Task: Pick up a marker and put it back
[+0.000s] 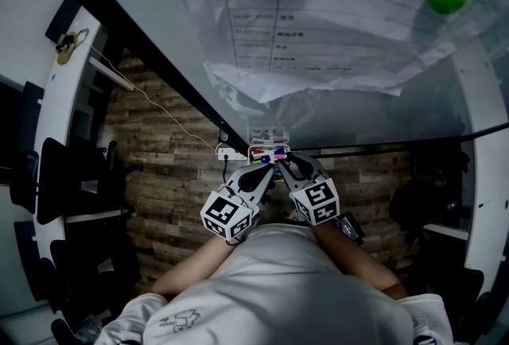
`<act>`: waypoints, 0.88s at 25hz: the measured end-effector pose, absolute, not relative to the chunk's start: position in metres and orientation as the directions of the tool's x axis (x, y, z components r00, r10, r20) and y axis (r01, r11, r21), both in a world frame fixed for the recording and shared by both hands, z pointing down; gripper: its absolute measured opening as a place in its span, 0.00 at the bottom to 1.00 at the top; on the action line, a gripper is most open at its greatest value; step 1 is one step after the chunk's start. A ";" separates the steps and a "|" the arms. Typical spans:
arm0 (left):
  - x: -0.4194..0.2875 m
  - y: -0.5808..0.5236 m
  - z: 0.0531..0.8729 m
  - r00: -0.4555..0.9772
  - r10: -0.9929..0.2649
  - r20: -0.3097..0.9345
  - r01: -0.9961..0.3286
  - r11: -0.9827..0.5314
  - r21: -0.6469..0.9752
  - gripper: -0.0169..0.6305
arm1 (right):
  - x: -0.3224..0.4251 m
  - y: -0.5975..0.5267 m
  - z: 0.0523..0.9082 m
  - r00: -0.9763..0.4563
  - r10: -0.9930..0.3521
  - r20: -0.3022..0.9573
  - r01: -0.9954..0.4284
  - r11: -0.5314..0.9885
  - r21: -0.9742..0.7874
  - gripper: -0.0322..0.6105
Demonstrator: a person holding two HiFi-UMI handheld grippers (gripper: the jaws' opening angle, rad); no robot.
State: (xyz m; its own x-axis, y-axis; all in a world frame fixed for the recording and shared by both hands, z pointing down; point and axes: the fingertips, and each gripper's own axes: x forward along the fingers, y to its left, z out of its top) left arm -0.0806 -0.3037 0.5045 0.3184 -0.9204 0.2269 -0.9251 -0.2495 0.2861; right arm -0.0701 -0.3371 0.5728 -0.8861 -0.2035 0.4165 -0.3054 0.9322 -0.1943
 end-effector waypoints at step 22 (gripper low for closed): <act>-0.098 -0.269 0.477 0.438 -0.884 0.161 -0.881 -0.386 0.273 0.03 | -0.058 -0.313 0.508 -0.867 -0.424 0.263 -0.458 0.885 -0.082 0.17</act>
State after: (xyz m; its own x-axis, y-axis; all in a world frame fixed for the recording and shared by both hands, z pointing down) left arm -0.0981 -0.2687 0.4769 0.4378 -0.8845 0.1614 -0.8811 -0.3863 0.2728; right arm -0.0575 -0.3129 0.5082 -0.8667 -0.4241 0.2627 -0.4581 0.8851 -0.0823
